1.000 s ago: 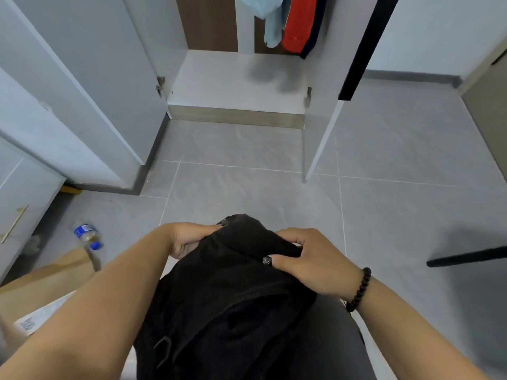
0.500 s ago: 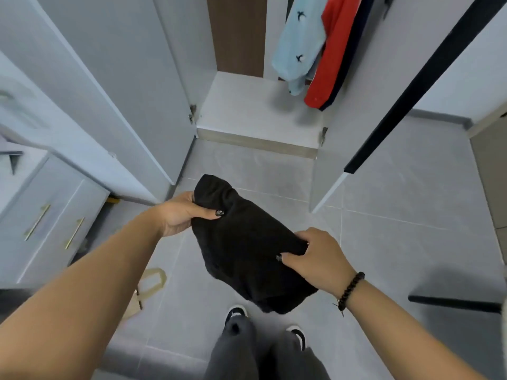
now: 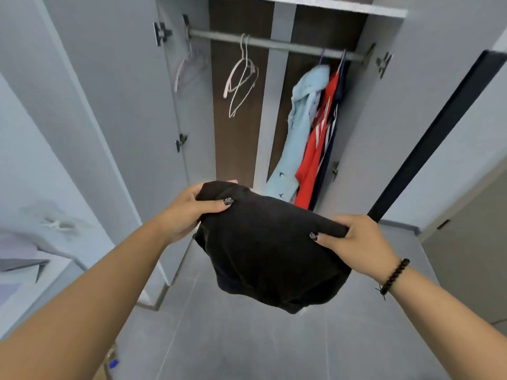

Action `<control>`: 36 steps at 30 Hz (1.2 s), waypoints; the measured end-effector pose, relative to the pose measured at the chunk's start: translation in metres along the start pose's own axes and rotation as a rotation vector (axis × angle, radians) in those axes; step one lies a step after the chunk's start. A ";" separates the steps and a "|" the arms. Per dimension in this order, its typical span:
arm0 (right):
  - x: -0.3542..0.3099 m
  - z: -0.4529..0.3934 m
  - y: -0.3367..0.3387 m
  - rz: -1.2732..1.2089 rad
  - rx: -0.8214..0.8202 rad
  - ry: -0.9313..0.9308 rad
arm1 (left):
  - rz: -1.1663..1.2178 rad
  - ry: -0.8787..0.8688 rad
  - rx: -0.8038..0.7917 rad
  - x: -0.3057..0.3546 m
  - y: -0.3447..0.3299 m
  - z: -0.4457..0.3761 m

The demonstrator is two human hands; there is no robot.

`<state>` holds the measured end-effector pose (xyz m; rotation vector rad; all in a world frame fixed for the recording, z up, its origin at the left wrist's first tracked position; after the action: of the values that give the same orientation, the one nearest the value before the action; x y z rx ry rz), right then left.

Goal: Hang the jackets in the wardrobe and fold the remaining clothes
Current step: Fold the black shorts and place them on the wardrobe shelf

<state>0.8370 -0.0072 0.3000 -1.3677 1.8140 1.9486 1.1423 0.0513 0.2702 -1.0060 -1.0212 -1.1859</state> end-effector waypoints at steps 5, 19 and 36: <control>-0.060 -0.030 0.040 -0.016 0.103 0.100 | -0.007 -0.200 0.085 0.085 0.008 0.020; -0.143 -0.132 0.134 -0.093 0.642 0.483 | 0.084 -0.540 0.265 0.221 0.012 -0.023; -0.132 -0.376 0.227 -0.276 0.659 0.525 | -0.290 -0.852 0.767 0.435 0.016 -0.250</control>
<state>0.9545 -0.3262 0.6071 -1.8249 2.0472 0.7727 1.2183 -0.2892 0.6315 -0.7296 -2.1424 -0.4356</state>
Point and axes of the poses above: each hand's wrist, its own z-axis away from the middle knuckle, its own y-axis out of the back of the hand, x = y × z, the point moved 1 cm from there along -z, towards the middle knuckle, and after that the axes turned 8 degrees about y, right-handed, at the moved point
